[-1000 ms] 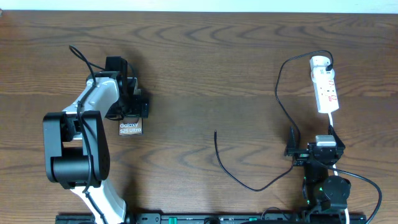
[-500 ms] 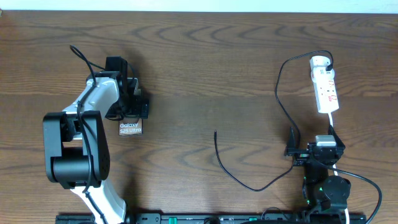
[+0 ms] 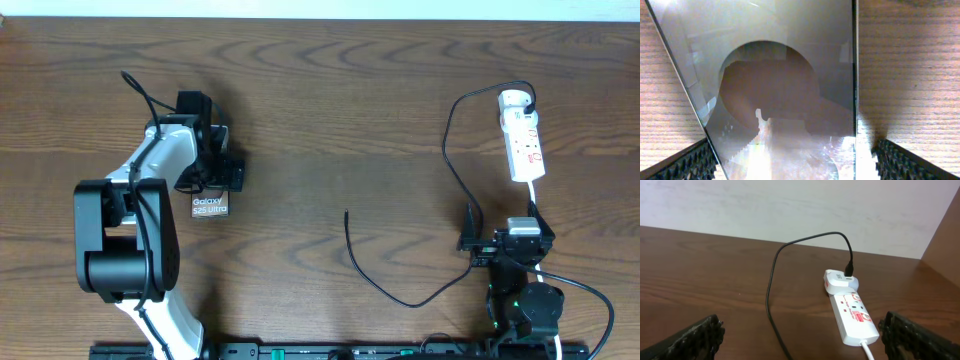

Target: Plug charger to phone and switch on socket

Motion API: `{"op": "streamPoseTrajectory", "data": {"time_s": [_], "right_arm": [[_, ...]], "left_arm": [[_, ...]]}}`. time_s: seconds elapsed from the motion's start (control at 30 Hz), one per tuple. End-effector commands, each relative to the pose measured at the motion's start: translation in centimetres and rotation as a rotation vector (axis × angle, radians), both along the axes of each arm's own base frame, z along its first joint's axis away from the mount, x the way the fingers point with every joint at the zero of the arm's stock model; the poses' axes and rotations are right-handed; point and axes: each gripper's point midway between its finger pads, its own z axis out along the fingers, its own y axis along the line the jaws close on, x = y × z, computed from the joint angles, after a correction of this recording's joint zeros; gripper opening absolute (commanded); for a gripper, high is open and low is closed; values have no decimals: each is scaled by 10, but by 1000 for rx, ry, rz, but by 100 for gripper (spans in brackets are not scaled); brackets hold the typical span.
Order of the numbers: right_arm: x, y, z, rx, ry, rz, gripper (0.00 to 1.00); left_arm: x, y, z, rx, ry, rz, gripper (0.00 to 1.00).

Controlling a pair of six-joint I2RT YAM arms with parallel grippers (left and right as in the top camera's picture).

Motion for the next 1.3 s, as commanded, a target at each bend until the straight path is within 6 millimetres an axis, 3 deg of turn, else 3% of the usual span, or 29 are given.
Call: {"op": "streamPoseTrajectory", "data": {"time_s": [0.0, 0.43, 0.67, 1.27], "right_arm": [[0, -3, 0, 10, -1, -15, 99], [0, -3, 0, 10, -1, -15, 99], [0, -3, 0, 10, -1, -15, 99], [0, -3, 0, 10, -1, -15, 99]], "left_arm": [[-11, 2, -10, 22, 40, -27, 98], [-12, 2, -10, 22, 44, -27, 100], [-12, 2, -10, 22, 44, -27, 92], [-16, 2, -10, 21, 58, 4, 93]]}}
